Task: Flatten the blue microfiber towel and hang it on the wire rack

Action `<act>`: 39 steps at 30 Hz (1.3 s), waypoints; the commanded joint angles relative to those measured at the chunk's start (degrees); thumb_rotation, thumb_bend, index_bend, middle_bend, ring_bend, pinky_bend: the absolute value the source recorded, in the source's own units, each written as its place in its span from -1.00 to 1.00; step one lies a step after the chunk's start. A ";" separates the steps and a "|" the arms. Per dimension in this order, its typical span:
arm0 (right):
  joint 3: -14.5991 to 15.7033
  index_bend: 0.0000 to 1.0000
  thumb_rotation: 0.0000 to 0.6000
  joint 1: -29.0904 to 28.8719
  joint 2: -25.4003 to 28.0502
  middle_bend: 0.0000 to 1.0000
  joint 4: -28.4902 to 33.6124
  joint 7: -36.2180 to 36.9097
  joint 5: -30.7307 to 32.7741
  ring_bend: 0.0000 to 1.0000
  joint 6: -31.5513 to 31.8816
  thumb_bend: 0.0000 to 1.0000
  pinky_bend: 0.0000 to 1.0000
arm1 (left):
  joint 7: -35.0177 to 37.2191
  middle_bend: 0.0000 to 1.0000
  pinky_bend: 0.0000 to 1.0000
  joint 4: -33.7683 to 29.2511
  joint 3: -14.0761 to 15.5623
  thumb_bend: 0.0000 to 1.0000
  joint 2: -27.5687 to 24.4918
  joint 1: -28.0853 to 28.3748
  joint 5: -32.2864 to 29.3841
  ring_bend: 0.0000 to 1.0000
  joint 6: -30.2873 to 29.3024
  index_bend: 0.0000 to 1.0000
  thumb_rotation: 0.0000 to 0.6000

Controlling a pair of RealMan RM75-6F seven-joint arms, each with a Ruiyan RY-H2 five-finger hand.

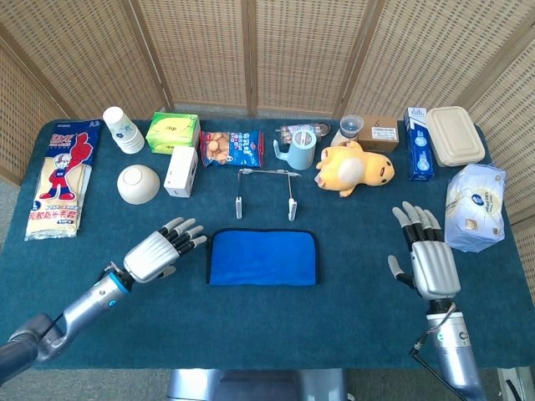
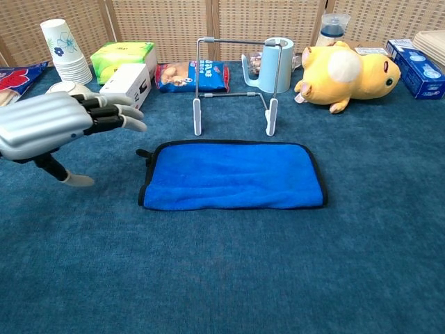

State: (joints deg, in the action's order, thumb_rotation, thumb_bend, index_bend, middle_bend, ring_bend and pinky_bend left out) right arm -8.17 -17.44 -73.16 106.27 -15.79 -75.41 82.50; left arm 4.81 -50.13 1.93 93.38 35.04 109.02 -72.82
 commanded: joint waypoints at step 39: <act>-1.34 -1.00 1.00 3.63 1.60 -1.00 1.33 1.15 -1.26 -1.00 2.35 -0.30 -1.00 | 6.80 -0.69 -0.71 12.36 2.46 -0.50 11.86 7.78 -5.42 -0.91 2.27 -0.64 1.00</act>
State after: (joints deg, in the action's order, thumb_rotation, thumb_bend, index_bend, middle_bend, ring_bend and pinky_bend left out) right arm -9.50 -13.82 -71.58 107.59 -14.64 -76.66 84.83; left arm 11.53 -37.89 4.34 105.13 42.72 103.68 -70.61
